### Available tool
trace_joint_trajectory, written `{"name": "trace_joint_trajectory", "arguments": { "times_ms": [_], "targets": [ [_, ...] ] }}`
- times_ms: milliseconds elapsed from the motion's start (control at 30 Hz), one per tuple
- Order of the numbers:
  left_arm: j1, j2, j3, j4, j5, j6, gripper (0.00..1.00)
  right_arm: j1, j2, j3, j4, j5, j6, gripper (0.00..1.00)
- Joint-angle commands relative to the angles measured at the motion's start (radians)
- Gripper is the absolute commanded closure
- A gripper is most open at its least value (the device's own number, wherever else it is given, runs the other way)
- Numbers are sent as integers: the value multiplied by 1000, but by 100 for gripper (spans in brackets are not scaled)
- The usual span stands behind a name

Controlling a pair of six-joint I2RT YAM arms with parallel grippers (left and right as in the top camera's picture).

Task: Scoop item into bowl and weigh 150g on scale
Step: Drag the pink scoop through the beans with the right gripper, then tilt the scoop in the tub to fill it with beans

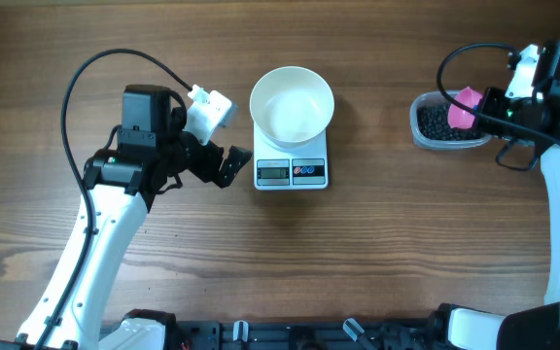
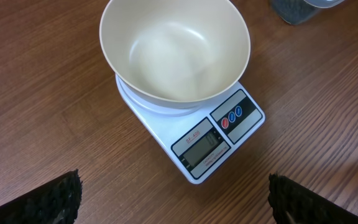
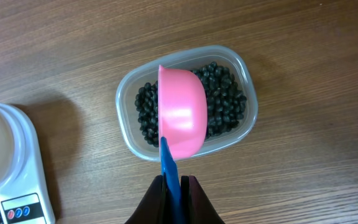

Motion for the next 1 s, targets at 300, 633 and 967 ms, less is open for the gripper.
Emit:
{"name": "trace_joint_trajectory", "arguments": {
  "times_ms": [300,633,967],
  "targets": [
    [3,-14,1,-2,7,24,0,4,5,18,-7,-38,11,96],
    [-30,-14,1,-111,9,225,0,4,5,18,-8,-38,11,96],
    [-30,-14,1,-108,8,225,0,4,5,18,-8,-34,-134,96]
  ]
}}
